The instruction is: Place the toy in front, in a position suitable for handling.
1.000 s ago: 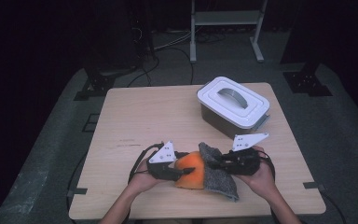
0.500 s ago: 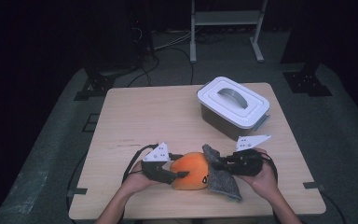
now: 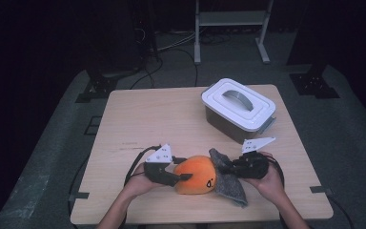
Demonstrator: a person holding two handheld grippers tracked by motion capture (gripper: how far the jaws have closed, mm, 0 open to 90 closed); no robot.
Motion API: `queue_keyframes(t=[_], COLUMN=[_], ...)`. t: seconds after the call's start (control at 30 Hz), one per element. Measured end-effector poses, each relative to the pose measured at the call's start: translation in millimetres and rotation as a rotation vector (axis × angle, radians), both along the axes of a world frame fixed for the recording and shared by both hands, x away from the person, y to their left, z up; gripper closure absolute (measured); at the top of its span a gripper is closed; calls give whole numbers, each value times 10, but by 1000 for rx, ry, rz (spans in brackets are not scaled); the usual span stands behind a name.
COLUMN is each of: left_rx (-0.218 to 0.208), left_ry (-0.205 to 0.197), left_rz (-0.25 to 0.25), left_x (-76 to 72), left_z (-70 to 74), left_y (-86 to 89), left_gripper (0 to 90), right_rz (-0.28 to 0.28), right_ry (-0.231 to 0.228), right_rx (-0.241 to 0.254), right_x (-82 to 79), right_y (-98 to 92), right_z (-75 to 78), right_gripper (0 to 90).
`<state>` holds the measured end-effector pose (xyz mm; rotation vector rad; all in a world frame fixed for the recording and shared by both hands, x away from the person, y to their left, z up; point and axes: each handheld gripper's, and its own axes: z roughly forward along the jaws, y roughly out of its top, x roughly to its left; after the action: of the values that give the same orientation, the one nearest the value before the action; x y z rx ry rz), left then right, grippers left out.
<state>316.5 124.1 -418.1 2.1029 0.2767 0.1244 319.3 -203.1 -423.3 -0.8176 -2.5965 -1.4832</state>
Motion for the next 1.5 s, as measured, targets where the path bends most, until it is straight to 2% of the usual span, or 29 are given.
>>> queue_keyframes(t=[0.07, 0.13, 0.23, 0.3, 0.37, 0.43, 0.53, 0.6, 0.7, 0.77, 0.8, 0.83, 0.87, 0.93, 1.07, 1.1, 1.23, 1.3, 1.37, 1.43, 1.5], left_rx=[-6, -8, -11, -9, -5, 1, -6, -12, -9, -8, -4, -2, -3, -6, -19, -16, -15, -11, -17, -26, -22], left_ry=[2, 1, -7, -8, -8, -5, 11, 12, 6, -2, -5, -6, -4, -3, 8, 8, -9, -12, -1, 14, 56], left_rz=[-5, -9, -25, -26, -24, -15, 0, 7, 7, 2, 2, 3, 4, 17, 32, 31, 13, 4, -1, 5, 18], left_x=[-6, -14, -21, -23, -23, -13, 13, 12, 10, -3, -6, -6, -4, 6, 26, 21, -8, -19, -17, -6, 17], left_z=[-13, -17, -20, -18, -16, -12, -24, -31, -26, -20, -17, -15, -19, -19, -33, -28, -14, -4, -1, 6, 9], left_y=[18, 12, -12, -19, -13, 4, 42, 42, 17, -5, -9, -7, -5, 3, 20, 11, -38, -47, -48, -48, -54], left_gripper=[441, 442, 442, 442, 439, 436, 434, 435, 436, 438, 438, 440, 440, 439, 441, 440, 438, 427, 400, 336, 238], right_rz=[-12, -18, -8, 8, 15, 11, -4, -7, 0, 34, 34, 42, 42, 40, 5, 2, 16, 36, 49, 56, 62], right_ry=[24, 25, -11, -18, -13, 12, 38, 41, 6, -20, -20, -18, -18, 11, 41, 34, -16, -27, -15, 4, 5], right_rx=[-12, -4, 61, 79, 58, 51, 10, 0, 37, 76, 76, 43, 43, 57, 8, 9, 72, 55, 43, 41, 22], right_x=[29, 36, 6, -14, -18, 6, 20, 8, -24, -63, -63, -68, -68, -35, 6, 6, -40, -56, -54, -47, -52], right_y=[-43, -58, -29, 12, 44, 20, -20, -31, -4, 77, 77, 114, 114, 83, -10, -18, 41, 102, 119, 102, 84], right_z=[-46, -37, 77, 118, 85, 39, -27, -33, 70, 166, 166, 130, 130, 73, 6, 8, 154, 173, 128, 92, 77], right_gripper=[754, 756, 755, 755, 755, 755, 755, 755, 755, 755, 755, 754, 754, 752, 753, 754, 752, 752, 752, 752, 747])
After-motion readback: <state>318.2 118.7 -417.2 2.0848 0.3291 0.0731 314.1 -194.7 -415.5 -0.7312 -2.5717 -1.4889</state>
